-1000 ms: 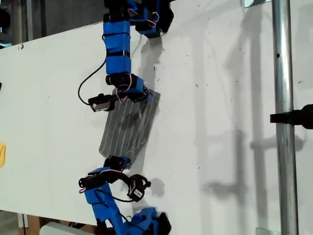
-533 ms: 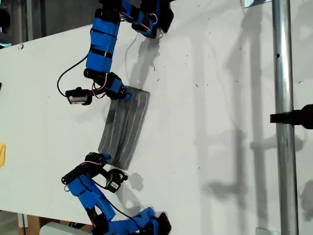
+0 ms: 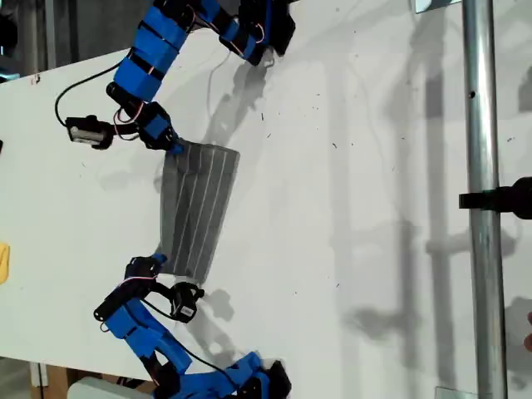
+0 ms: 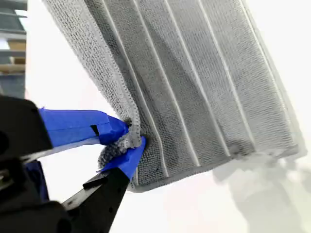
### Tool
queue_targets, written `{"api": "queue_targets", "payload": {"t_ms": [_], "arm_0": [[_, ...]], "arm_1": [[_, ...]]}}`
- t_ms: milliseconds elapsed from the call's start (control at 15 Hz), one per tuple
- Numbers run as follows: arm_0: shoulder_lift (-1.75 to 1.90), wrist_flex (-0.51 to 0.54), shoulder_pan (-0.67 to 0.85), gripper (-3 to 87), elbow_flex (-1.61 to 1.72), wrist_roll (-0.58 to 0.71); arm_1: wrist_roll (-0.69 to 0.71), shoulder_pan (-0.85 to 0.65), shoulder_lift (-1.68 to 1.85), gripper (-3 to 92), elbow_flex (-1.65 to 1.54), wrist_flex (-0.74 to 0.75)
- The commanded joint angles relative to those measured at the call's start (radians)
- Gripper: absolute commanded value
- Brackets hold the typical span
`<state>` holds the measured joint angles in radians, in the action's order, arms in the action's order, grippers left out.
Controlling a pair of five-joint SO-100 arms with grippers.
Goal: Grasp corners of a towel and fold twice.
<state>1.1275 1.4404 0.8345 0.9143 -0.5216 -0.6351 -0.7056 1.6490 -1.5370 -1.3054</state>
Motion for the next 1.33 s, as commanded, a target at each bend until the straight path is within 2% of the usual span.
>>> {"api": "queue_targets", "payload": {"t_ms": [0,200,400,667,1000,1267], "arm_0": [[0.087,-0.078,0.038,-2.9,-0.035,0.017],[0.091,-0.061,0.058,-2.9,-0.003,-0.034],[0.075,0.000,0.083,-2.9,0.035,-0.103],[0.031,0.011,0.095,-2.9,0.074,-0.130],[-0.112,0.014,0.091,-2.9,0.048,-0.166],[-0.221,0.083,0.089,-2.9,0.005,-0.184]], "arm_1": [[0.044,-0.071,0.175,-0.3,0.009,0.043],[0.037,-0.034,0.215,-0.3,-0.081,0.051],[-0.051,0.094,0.187,-0.3,-0.296,0.189],[-0.132,0.173,0.143,-0.3,-0.440,0.311],[-0.181,0.189,0.087,-0.3,-0.515,0.376],[-0.218,0.186,0.028,-0.3,-0.554,0.405]]}}
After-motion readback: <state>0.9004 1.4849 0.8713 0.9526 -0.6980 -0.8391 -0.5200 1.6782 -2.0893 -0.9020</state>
